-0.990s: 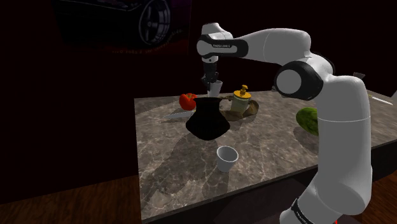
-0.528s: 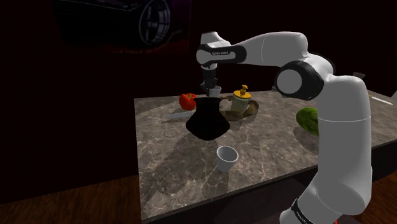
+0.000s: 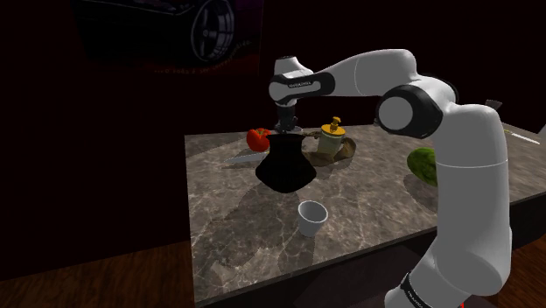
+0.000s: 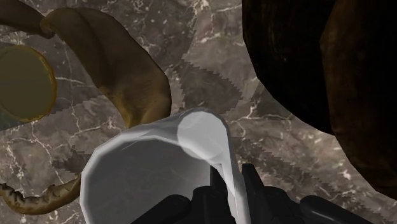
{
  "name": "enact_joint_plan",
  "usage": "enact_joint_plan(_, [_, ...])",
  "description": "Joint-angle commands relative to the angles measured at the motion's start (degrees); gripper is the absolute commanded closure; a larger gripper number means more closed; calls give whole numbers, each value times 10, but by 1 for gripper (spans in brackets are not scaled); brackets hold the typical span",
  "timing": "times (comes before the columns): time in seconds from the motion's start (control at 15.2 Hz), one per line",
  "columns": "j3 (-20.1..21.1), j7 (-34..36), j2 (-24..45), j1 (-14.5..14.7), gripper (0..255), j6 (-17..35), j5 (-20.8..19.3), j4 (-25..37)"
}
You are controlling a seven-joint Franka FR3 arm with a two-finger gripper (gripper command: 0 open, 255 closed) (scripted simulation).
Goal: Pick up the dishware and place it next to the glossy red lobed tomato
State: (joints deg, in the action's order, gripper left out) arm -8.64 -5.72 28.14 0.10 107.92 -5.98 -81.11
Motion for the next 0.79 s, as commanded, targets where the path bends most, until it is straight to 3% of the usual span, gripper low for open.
enact_joint_plan(0.0, [0, 2, 2, 0, 255, 14, 0, -11])
enact_joint_plan(0.46, [1, 8, 17, 0, 255, 61, 0, -44])
enact_joint_plan(0.73, [1, 8, 17, 0, 255, 61, 0, -44])
